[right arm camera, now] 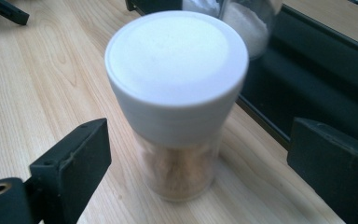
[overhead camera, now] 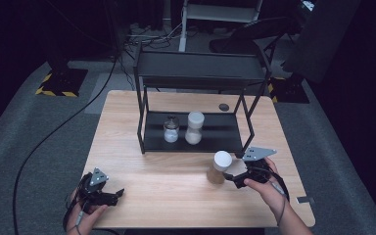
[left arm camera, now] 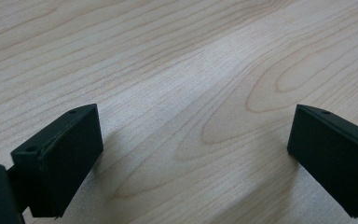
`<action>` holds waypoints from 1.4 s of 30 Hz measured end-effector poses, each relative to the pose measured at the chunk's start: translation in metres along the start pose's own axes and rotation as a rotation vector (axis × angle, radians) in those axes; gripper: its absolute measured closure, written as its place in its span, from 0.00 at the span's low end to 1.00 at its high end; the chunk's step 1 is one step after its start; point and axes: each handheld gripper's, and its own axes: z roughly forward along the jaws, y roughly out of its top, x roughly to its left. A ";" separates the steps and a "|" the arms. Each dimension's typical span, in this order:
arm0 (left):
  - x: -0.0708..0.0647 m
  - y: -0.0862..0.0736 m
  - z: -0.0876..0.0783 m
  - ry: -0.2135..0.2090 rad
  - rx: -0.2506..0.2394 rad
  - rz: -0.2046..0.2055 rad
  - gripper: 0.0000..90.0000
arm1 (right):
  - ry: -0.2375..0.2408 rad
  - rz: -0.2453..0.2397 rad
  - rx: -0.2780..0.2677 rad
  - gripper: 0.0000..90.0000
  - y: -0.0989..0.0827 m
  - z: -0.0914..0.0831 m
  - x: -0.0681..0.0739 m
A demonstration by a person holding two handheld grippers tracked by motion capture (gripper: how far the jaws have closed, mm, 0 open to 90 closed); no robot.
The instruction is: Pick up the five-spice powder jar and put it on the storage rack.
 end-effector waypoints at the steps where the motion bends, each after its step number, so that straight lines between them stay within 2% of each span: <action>1: 0.000 0.000 0.000 0.000 -0.001 0.000 0.03 | 0.004 -0.003 0.000 0.07 0.001 0.002 0.000; 15: 0.000 0.000 0.001 -0.001 -0.003 0.001 0.03 | 0.063 -0.032 0.000 0.08 0.017 0.029 -0.007; 18: 0.000 0.000 0.001 0.000 -0.003 0.001 0.03 | 0.068 -0.040 0.001 0.14 0.019 0.031 -0.008; 19: 0.000 0.000 0.001 0.000 -0.002 0.001 0.03 | 0.068 -0.050 0.003 0.22 0.020 0.030 -0.008; 20: 0.000 0.000 0.001 0.000 -0.002 0.001 0.03 | 0.068 -0.050 0.003 0.22 0.020 0.030 -0.008; 23: 0.000 0.001 0.001 0.000 -0.001 0.001 0.03 | 0.070 -0.054 -0.006 0.36 0.019 0.028 -0.009; 34: 0.000 0.001 0.001 0.001 -0.001 0.000 0.03 | 0.073 -0.069 -0.006 0.37 0.022 0.026 -0.007; 42: 0.000 0.001 0.001 0.002 -0.001 0.000 0.03 | 0.070 -0.079 -0.017 0.37 0.036 0.013 -0.008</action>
